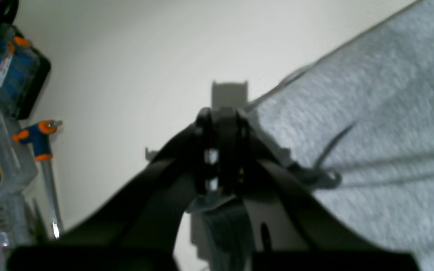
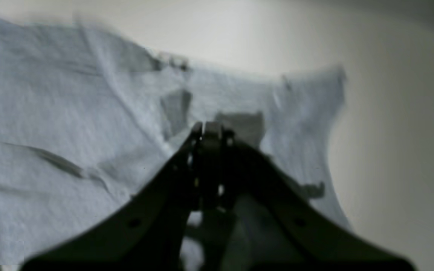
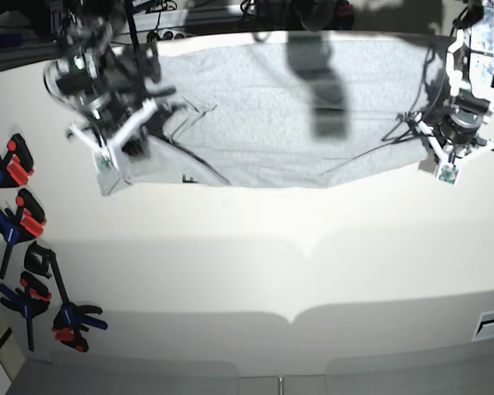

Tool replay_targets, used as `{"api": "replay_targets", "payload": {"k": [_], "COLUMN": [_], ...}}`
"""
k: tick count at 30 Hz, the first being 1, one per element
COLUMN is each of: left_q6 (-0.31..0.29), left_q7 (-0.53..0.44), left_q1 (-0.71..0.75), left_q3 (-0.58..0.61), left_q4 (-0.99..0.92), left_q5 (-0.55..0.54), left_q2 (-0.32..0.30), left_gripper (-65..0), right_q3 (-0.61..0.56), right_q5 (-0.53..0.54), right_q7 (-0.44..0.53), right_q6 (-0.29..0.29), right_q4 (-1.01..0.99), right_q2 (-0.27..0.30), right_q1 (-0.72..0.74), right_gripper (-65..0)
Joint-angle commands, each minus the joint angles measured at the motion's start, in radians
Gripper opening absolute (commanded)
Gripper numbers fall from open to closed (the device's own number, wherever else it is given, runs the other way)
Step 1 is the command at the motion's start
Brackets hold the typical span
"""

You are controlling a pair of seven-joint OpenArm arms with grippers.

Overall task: Fold the T-shirt properly
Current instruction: 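Release the shirt and reposition both grippers at the folded edge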

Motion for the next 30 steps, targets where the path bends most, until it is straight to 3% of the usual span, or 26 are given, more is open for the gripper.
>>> {"api": "replay_targets", "payload": {"k": [1,8,13,22,30], "left_q6": [-0.010,-0.024,-0.024,-0.023,-0.023], "left_q7": [-0.018,-0.028,0.000,0.228,0.241], "left_q1": [0.009,0.105,0.140,0.147,0.148], "left_q3": [-0.006,-0.006,-0.006,-0.006,-0.006], "left_q4": [0.018,0.019,0.037,0.050,0.050], "left_q5": [0.002,0.032,0.105,0.117,0.117], "left_q2": [-0.014,-0.015,-0.015,-0.015,-0.015], "left_gripper": [-65.0,-65.0,-65.0,-65.0,-65.0], "right_q3": [0.031,0.206,0.288,0.288,0.288], "right_q5": [0.013,0.023,0.145,0.171,0.171], "right_q7": [0.020,0.051,0.049,-0.018,-0.020], "right_q6": [0.000,0.000,0.002,0.004,0.004], "right_q4": [0.044,0.142,0.145,0.145,0.145], "right_q2": [0.008,0.008,0.008,0.008,-0.040], "right_q1": [-0.029,-0.203,-0.253,-0.256,-0.256], "right_gripper": [-65.0,-65.0,-65.0,-65.0,-65.0]}}
